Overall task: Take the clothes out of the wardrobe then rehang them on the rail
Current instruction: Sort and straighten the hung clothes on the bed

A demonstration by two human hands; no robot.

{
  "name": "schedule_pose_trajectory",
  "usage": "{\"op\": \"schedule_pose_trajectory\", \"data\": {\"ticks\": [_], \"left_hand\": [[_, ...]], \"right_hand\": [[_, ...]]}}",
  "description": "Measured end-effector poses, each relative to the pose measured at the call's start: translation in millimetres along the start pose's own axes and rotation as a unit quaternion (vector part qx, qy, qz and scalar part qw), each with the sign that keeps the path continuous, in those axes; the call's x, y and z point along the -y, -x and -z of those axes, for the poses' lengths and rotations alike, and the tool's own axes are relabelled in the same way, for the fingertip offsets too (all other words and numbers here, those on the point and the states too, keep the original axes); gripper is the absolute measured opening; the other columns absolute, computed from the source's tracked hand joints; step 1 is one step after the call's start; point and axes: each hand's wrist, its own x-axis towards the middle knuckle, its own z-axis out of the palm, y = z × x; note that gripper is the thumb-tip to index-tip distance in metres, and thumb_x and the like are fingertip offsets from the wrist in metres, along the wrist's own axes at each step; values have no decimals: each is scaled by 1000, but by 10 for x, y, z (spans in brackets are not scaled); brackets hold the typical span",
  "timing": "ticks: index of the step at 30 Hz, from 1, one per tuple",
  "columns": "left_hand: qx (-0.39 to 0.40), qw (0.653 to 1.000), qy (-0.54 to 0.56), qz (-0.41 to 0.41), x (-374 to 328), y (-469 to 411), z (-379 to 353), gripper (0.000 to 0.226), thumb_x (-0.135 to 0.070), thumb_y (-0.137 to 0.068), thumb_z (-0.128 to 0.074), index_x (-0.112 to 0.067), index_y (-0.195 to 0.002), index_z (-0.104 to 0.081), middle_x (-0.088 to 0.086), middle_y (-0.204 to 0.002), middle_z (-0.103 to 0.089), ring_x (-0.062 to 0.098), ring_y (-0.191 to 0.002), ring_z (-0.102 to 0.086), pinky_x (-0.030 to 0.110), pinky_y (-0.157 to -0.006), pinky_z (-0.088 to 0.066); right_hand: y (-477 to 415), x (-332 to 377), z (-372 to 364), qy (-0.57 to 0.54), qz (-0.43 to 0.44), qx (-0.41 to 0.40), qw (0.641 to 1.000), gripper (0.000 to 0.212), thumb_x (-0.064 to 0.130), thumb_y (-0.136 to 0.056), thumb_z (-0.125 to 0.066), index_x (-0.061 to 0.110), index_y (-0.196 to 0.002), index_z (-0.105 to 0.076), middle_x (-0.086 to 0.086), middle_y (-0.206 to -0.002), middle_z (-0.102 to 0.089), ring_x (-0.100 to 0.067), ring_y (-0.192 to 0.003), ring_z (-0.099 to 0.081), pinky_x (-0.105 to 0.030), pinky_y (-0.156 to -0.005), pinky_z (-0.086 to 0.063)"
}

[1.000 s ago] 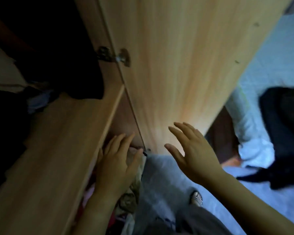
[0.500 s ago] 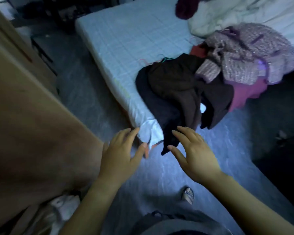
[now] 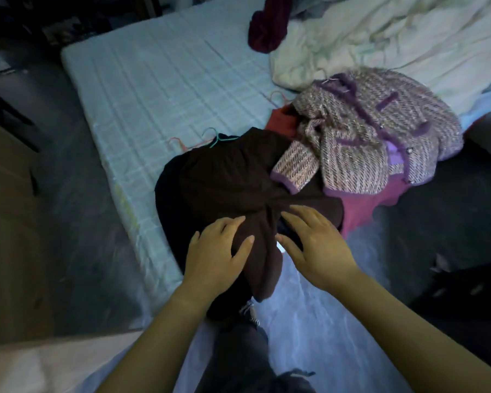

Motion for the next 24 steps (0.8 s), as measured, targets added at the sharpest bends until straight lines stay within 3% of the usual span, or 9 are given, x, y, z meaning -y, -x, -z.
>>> {"op": "schedule_pose_trajectory", "data": {"ticks": [10, 14, 18, 21, 24], "left_hand": [[-9, 995, -10, 100, 839, -1922, 36, 68, -63, -87, -20, -23, -135, -46, 2, -131, -53, 20, -116, -52, 47, -96, -44], [-21, 990, -21, 141, 1084, -2561, -44, 68, -62, -87, -21, -20, -133, -49, 5, -128, -55, 23, -112, -54, 46, -90, -48], [-16, 978, -29, 206, 1295, -3091, -412, 69, -62, -86, -21, -19, -131, -51, 5, -126, -55, 24, -110, -54, 46, -88, -49], [-16, 961, -36, 274, 1414, -3430, -757, 72, -63, -84, -19, -20, -133, -50, 8, -131, -52, 26, -118, -49, 50, -92, -46], [-26, 945, -35, 325, 1593, -3769, -1069, 73, -62, -83, -20, -18, -134, -50, 14, -138, -46, 31, -128, -42, 53, -98, -42]], "right_hand": [[-2342, -740, -304, -5, 106, 128, 986, 61, 52, -90, -38, 8, -128, -55, -11, -128, -55, -27, -118, -51, -38, -101, -42], [-3215, -1157, -529, -14, 129, 164, 978, 61, 51, -88, -40, 5, -125, -58, -14, -126, -56, -30, -117, -53, -40, -96, -47], [-4023, -1640, -963, -17, 154, 219, 963, 57, 45, -89, -49, 5, -127, -56, -15, -129, -54, -32, -120, -50, -39, -100, -41], [-4587, -1970, -1358, -16, 173, 254, 951, 50, 34, -88, -60, 5, -129, -55, -16, -132, -52, -34, -121, -48, -46, -100, -42], [-5052, -2259, -1740, 4, 191, 257, 947, 52, 38, -86, -60, 7, -128, -55, -20, -133, -49, -37, -121, -47, -52, -94, -45]]}}
